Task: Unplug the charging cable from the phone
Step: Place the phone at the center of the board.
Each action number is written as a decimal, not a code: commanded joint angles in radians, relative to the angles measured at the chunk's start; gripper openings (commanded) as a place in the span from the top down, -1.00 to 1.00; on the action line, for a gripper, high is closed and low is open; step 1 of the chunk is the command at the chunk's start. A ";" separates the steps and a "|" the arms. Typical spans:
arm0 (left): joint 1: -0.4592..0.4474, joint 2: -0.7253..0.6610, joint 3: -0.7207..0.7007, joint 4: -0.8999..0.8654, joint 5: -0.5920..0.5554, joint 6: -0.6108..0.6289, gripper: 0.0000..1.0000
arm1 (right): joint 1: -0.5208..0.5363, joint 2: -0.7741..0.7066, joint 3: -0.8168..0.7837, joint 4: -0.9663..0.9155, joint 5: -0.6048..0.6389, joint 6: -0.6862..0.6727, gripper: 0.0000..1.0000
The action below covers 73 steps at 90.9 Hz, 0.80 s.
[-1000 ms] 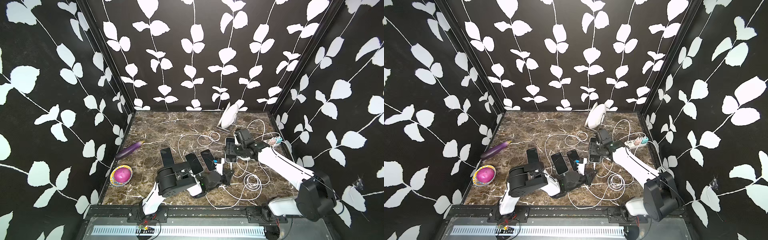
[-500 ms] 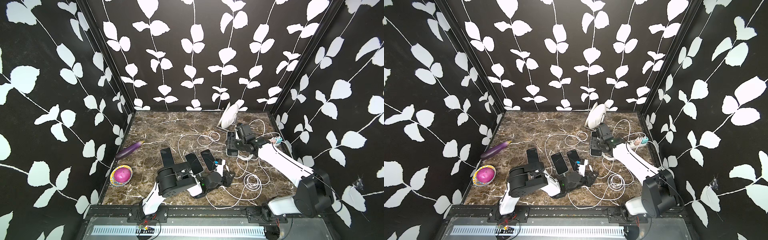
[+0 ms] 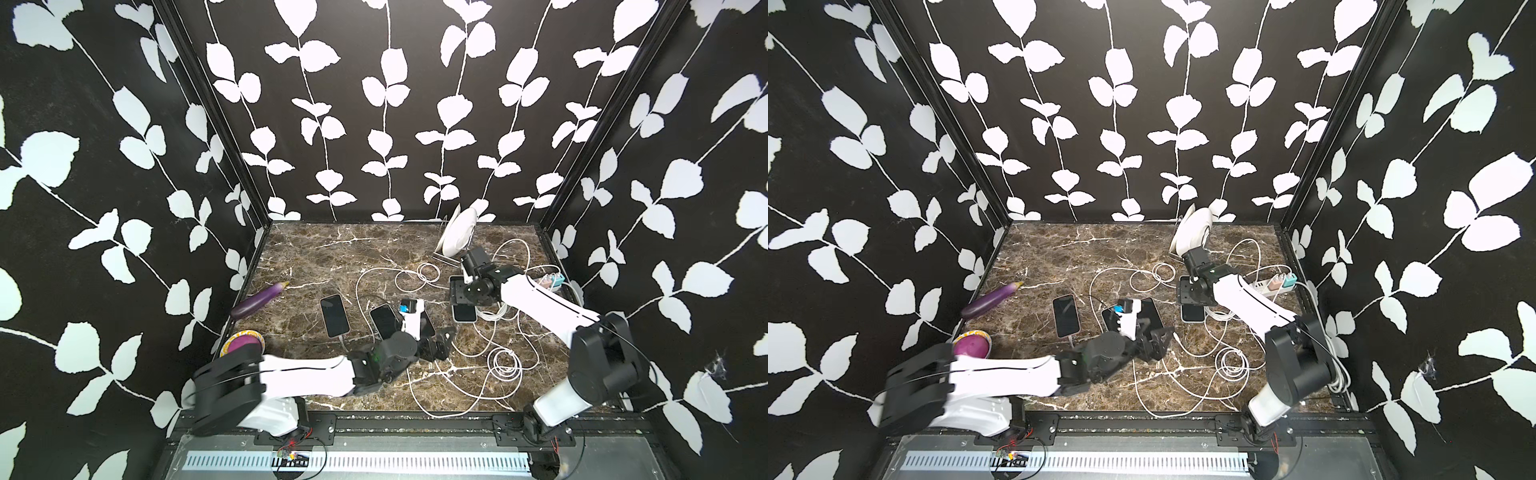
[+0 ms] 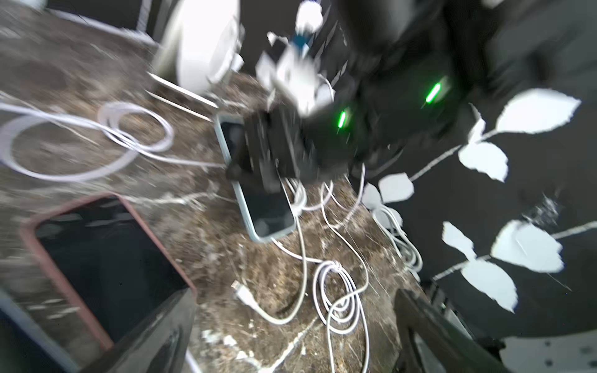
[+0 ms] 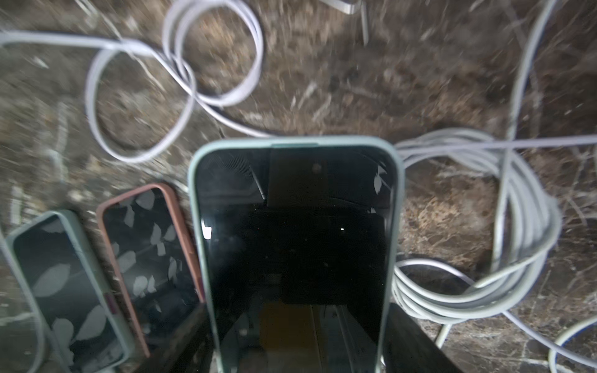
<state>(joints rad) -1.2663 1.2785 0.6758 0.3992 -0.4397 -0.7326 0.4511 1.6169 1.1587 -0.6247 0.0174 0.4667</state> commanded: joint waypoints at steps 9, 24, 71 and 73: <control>0.104 -0.088 0.081 -0.601 -0.031 -0.077 -0.96 | 0.001 0.056 0.001 0.001 -0.003 -0.049 1.00; 0.122 -0.141 0.081 -0.635 -0.069 -0.068 -0.95 | 0.023 0.084 -0.013 0.015 -0.013 -0.050 1.00; 0.127 -0.152 0.083 -0.665 -0.084 -0.061 -0.96 | 0.040 0.189 0.005 0.014 0.003 -0.110 1.00; 0.127 -0.151 0.081 -0.666 -0.085 -0.061 -0.96 | 0.041 0.185 -0.001 0.017 0.002 -0.105 1.00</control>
<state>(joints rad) -1.1427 1.1572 0.7567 -0.2375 -0.4992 -0.7925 0.4782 1.8282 1.1702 -0.6250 0.0109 0.3645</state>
